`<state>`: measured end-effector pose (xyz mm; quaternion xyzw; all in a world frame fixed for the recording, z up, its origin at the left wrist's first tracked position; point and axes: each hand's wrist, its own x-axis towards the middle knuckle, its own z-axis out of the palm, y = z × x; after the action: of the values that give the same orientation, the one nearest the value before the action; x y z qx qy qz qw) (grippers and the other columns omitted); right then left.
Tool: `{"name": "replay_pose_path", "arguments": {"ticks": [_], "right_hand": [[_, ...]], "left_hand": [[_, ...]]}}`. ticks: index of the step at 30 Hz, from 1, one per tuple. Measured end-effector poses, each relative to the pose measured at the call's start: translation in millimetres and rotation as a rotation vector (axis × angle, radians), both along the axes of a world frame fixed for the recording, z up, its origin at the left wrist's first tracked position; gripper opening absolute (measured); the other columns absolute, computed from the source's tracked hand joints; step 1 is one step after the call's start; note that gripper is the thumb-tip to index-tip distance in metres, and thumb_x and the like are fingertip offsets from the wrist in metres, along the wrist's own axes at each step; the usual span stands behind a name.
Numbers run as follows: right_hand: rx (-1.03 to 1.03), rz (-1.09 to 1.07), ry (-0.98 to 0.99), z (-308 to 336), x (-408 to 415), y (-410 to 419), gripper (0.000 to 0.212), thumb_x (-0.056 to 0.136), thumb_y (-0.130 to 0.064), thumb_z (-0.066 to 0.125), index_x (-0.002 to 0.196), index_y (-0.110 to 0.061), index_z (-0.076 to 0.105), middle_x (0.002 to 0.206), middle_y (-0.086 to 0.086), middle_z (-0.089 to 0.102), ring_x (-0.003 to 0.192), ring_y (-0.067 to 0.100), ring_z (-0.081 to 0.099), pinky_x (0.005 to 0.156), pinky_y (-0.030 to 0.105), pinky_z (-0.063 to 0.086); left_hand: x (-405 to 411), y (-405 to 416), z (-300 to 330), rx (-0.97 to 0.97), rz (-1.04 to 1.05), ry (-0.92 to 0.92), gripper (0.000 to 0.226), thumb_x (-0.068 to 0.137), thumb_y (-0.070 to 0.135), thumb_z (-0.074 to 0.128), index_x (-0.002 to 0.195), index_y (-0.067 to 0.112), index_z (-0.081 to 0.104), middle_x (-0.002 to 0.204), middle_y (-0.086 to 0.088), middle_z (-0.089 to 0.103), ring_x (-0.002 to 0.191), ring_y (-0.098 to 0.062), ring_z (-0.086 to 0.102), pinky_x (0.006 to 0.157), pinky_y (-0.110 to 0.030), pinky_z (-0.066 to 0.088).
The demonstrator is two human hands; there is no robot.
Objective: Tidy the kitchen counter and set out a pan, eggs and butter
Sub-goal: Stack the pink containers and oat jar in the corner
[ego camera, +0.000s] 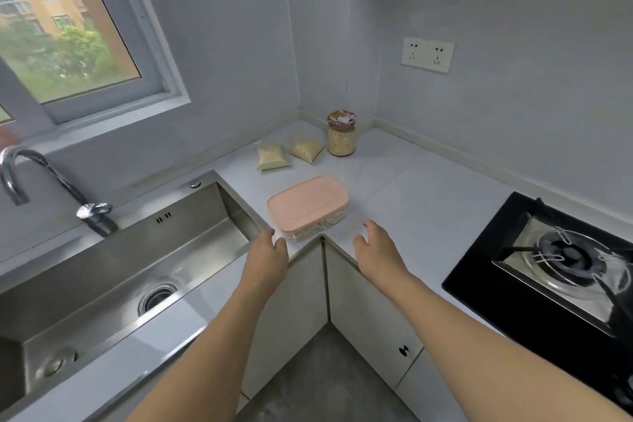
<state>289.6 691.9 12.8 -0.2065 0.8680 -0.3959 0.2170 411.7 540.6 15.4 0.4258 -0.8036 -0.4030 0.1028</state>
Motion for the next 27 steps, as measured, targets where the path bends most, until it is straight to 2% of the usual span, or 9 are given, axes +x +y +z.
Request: {"name": "replay_pose_path", "arguments": {"ticks": [5, 7, 9, 10, 13, 16, 19, 22, 27], "right_hand": [[0.010, -0.007, -0.052, -15, -29, -40, 0.050, 0.102, -0.025, 0.030, 0.150, -0.014, 0.024, 0.156, 0.003, 0.026, 0.139, 0.022, 0.031, 0.105, 0.030, 0.030], [0.005, -0.022, -0.065, -19, -43, -53, 0.049, 0.102, -0.025, 0.031, 0.150, -0.014, 0.025, 0.155, 0.004, 0.028, 0.139, 0.022, 0.032, 0.105, 0.029, 0.030], [0.003, -0.037, -0.094, -21, -56, -64, 0.050, 0.102, -0.024, 0.030, 0.150, -0.014, 0.024, 0.156, 0.004, 0.026, 0.141, 0.021, 0.029, 0.109, 0.031, 0.028], [0.010, -0.047, -0.102, -23, -64, -70, 0.050, 0.102, -0.024, 0.030, 0.150, -0.014, 0.023, 0.156, 0.004, 0.026, 0.141, 0.022, 0.029, 0.110, 0.032, 0.027], [0.021, -0.091, -0.110, -28, -89, -91, 0.047, 0.102, -0.022, 0.031, 0.148, -0.014, 0.028, 0.152, 0.005, 0.032, 0.135, 0.023, 0.036, 0.107, 0.032, 0.034], [0.046, -0.105, -0.106, -31, -111, -113, 0.045, 0.102, -0.020, 0.031, 0.147, -0.013, 0.031, 0.149, 0.006, 0.035, 0.132, 0.024, 0.039, 0.099, 0.028, 0.033], [0.081, -0.106, -0.121, -36, -133, -141, 0.046, 0.102, -0.019, 0.031, 0.148, -0.013, 0.029, 0.151, 0.007, 0.033, 0.135, 0.025, 0.037, 0.105, 0.031, 0.032], [0.161, -0.106, -0.135, -45, -153, -166, 0.045, 0.101, -0.016, 0.030, 0.146, -0.009, 0.031, 0.148, 0.010, 0.036, 0.132, 0.027, 0.040, 0.104, 0.034, 0.034], [0.239, -0.160, -0.209, -70, -179, -187, 0.040, 0.097, -0.011, 0.030, 0.135, -0.009, 0.041, 0.128, 0.011, 0.052, 0.107, 0.027, 0.053, 0.085, 0.033, 0.044]], "left_hand": [[-28, -33, -16, 0.095, 0.050, -0.056, 0.047, 0.101, 0.024, 0.034, 0.144, 0.004, 0.037, 0.146, -0.016, 0.043, 0.131, -0.031, 0.044, 0.101, -0.036, 0.038], [-43, -54, -23, 0.142, 0.097, -0.074, 0.041, 0.098, 0.021, 0.034, 0.127, -0.005, 0.045, 0.132, -0.027, 0.049, 0.115, -0.039, 0.052, 0.094, -0.045, 0.044], [-58, -72, -27, 0.184, 0.127, -0.088, 0.027, 0.096, 0.020, 0.034, 0.103, 0.000, 0.051, 0.112, -0.029, 0.054, 0.088, -0.033, 0.056, 0.076, -0.041, 0.046], [-67, -80, -30, 0.194, 0.124, -0.092, 0.026, 0.096, 0.021, 0.034, 0.104, 0.004, 0.051, 0.114, -0.027, 0.054, 0.088, -0.030, 0.056, 0.075, -0.039, 0.045], [-98, -100, -38, 0.245, 0.095, -0.140, 0.044, 0.099, 0.023, 0.033, 0.137, 0.003, 0.039, 0.133, -0.012, 0.051, 0.103, -0.025, 0.052, 0.082, -0.035, 0.044], [-128, -111, -48, 0.279, 0.114, -0.166, 0.047, 0.098, 0.021, 0.035, 0.141, 0.001, 0.032, 0.123, -0.013, 0.049, 0.100, -0.027, 0.051, 0.083, -0.034, 0.044], [-154, -125, -60, 0.307, 0.204, -0.210, 0.055, 0.097, 0.022, 0.036, 0.146, 0.001, 0.021, 0.142, -0.019, 0.035, 0.121, -0.035, 0.045, 0.102, -0.042, 0.042], [-174, -132, -69, 0.369, 0.253, -0.268, 0.063, 0.098, 0.024, 0.038, 0.152, 0.012, 0.007, 0.151, -0.021, 0.016, 0.130, -0.040, 0.036, 0.106, -0.043, 0.035], [-193, -144, -87, 0.162, 0.084, -0.342, 0.072, 0.099, 0.031, 0.041, 0.153, 0.012, -0.003, 0.149, -0.026, 0.011, 0.128, -0.046, 0.032, 0.106, -0.050, 0.035]]}}
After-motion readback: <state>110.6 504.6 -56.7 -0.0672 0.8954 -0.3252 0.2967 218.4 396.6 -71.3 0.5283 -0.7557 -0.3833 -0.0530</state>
